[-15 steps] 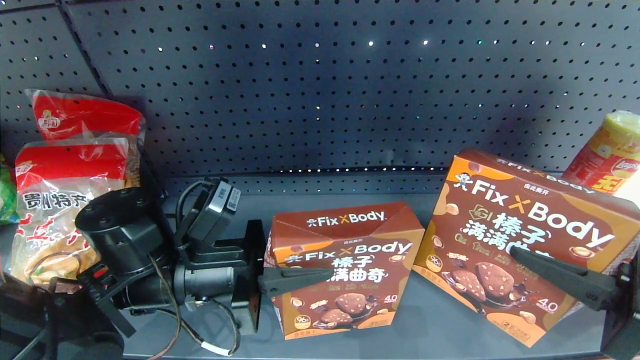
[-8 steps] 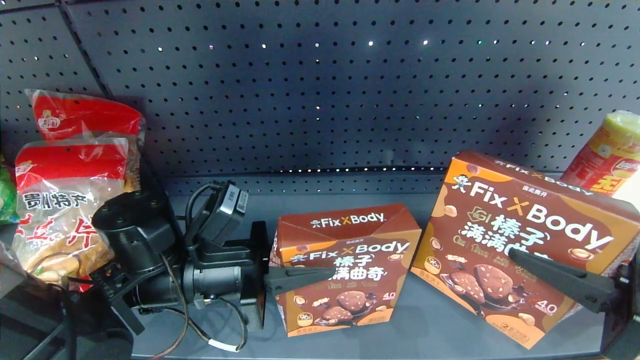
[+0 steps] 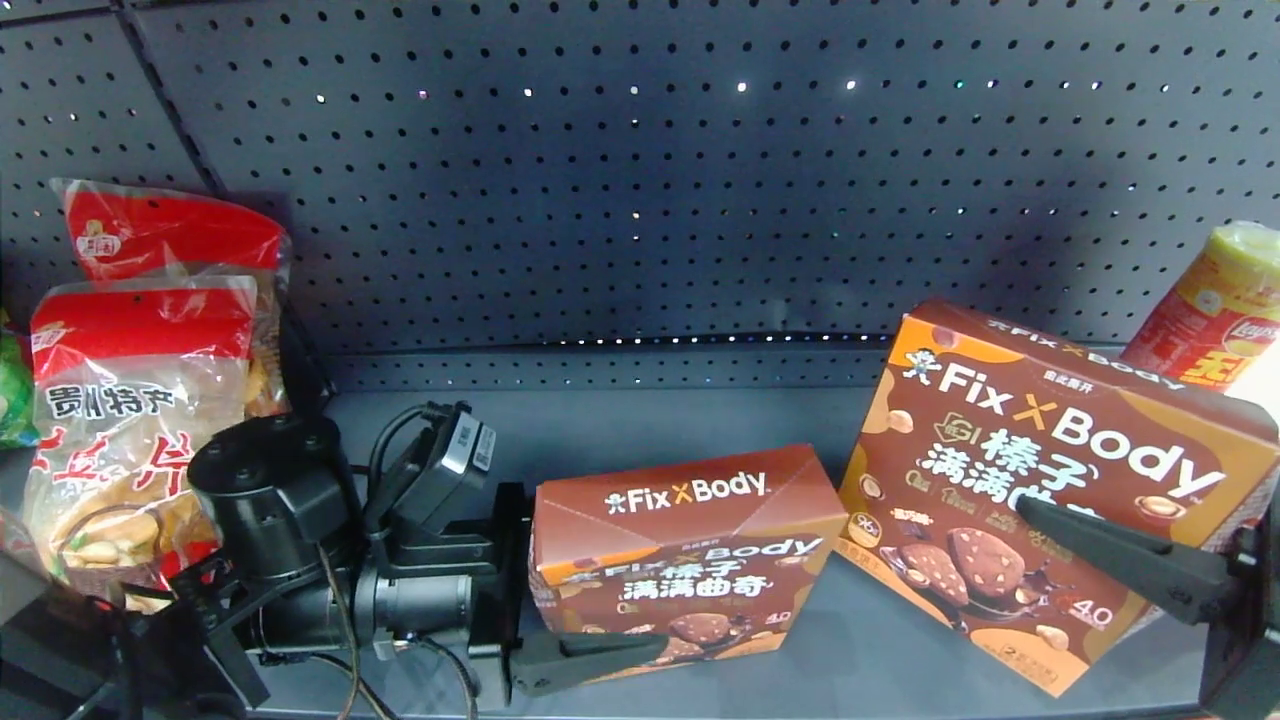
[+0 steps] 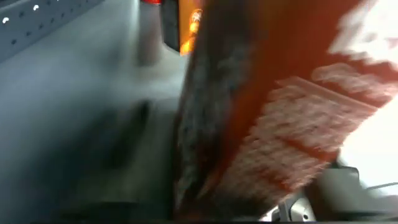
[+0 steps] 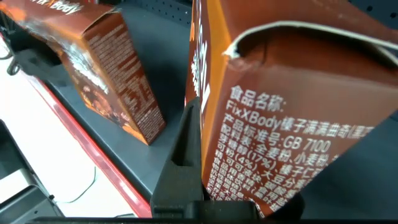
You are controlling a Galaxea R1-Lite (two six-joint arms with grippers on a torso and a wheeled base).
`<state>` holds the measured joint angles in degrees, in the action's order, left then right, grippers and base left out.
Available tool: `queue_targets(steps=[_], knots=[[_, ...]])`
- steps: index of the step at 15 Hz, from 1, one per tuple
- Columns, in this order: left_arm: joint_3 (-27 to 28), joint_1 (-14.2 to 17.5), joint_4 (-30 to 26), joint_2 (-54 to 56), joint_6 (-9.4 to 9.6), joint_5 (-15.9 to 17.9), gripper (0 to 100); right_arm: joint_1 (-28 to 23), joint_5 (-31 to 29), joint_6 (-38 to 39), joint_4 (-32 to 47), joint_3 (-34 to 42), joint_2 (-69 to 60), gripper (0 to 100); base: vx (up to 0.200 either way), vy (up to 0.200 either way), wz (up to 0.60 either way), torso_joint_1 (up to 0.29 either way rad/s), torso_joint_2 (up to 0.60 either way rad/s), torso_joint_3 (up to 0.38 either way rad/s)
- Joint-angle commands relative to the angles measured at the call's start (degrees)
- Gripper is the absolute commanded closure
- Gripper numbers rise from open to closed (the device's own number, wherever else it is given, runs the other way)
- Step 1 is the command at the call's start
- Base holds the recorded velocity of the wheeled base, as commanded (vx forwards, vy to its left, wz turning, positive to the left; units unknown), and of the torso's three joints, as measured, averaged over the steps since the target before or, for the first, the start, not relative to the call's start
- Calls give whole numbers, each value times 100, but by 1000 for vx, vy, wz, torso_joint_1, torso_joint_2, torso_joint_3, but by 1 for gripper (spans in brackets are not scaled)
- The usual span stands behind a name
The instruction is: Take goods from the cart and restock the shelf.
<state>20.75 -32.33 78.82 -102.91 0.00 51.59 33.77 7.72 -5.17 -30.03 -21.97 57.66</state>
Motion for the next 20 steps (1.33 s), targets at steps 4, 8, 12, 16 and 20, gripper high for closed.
queue_targets(steps=[4,8,12,16,20], knots=[[-9,157,28,70,0,0,0,16,11,-2,-3,-1,-1,100,0,0,0,0,0,0],[-598,253,37,702,53,150,0,16,11,-2,-3,-1,17,100,0,0,0,0,0,0],[-1477,245,28,1898,53,317,0,-2,11,-2,-21,8,61,100,0,0,0,0,0,0],[-2031,974,-333,3717,-44,-53,0,-2,11,-2,-21,-1,131,100,0,0,0,0,0,0],[-1416,2082,-341,3664,-264,-70,0,-2,11,-2,-12,-1,52,100,0,0,0,0,0,0]])
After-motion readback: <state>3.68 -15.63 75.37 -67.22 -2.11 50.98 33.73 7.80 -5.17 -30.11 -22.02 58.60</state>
